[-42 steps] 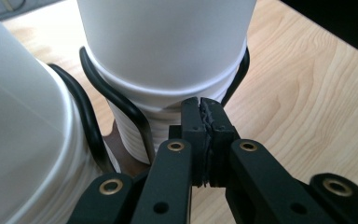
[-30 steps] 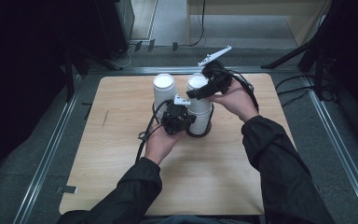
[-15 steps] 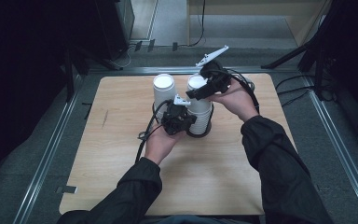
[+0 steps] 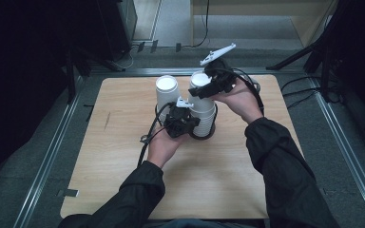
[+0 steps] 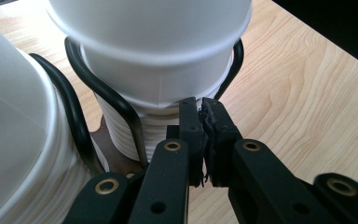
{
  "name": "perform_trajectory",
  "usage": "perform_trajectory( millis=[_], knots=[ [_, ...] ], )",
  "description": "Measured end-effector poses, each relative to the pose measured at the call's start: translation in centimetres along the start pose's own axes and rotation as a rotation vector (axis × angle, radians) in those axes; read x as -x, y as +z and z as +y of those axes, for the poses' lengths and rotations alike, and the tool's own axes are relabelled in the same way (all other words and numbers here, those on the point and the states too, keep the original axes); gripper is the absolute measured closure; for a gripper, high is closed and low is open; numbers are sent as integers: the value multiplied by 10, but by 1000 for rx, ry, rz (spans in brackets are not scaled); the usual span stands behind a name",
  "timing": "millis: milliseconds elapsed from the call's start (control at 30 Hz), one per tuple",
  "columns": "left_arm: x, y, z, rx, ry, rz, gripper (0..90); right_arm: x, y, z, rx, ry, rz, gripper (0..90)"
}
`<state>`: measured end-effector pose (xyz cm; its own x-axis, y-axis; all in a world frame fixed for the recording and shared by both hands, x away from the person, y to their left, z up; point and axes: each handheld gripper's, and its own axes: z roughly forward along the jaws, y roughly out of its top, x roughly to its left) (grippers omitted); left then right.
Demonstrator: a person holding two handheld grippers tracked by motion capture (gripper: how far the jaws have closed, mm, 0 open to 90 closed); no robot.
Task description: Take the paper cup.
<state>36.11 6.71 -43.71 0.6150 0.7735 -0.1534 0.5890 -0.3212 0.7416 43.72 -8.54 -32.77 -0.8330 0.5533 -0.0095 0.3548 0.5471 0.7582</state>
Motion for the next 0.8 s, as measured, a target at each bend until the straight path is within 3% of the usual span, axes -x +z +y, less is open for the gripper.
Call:
perform_trajectory(
  millis=[200,367,500,600,700,800],
  knots=[
    [-2,-1,0,-5,-6,-4,859,-4,-15,18,-9,-32,10,246],
    [-2,-6,-1,29,-10,-20,839,-5,-30,30,-7,-54,19,246],
    [-4,-7,-2,12,-26,-37,821,-6,-45,38,-1,-60,24,245],
    [-7,-10,-3,-22,8,-59,791,-6,-62,45,15,-58,30,245],
    [-7,-12,-4,-60,6,-91,716,-7,-76,48,24,-69,21,244],
    [-7,-15,-5,-62,28,-96,658,-8,-83,49,18,-75,12,244]
  ],
)
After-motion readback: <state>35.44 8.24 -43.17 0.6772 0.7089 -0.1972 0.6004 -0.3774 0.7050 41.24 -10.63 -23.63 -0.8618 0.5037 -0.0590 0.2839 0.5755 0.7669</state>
